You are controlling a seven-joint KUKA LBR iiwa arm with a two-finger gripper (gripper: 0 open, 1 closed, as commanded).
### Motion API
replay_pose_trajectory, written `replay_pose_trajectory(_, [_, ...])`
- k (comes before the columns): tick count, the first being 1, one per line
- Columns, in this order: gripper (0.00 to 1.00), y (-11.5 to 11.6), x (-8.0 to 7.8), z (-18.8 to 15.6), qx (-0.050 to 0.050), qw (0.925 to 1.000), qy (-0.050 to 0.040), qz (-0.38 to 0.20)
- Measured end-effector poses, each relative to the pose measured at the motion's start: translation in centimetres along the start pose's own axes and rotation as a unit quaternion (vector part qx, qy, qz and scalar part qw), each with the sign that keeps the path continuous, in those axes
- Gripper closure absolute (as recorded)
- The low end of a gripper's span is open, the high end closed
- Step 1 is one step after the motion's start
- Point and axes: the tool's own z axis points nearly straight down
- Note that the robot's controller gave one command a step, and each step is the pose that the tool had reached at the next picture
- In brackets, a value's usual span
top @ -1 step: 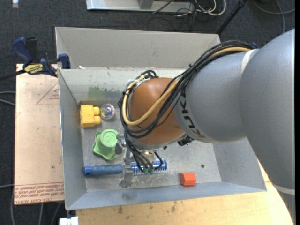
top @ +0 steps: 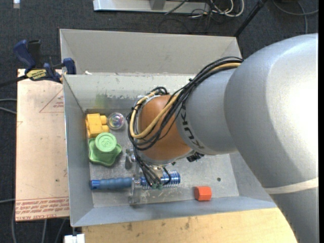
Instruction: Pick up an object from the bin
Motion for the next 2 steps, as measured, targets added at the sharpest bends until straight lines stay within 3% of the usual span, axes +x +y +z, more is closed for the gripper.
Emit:
replay_pose_trajectory(1, [1.00, 0.2, -0.1, -0.5, -0.002, 1.0000, -0.0028, -0.001])
replay_pose_trajectory(2, [1.00, 0.5, 1.5, -13.5, -0.002, 1.0000, -0.0058, -0.007])
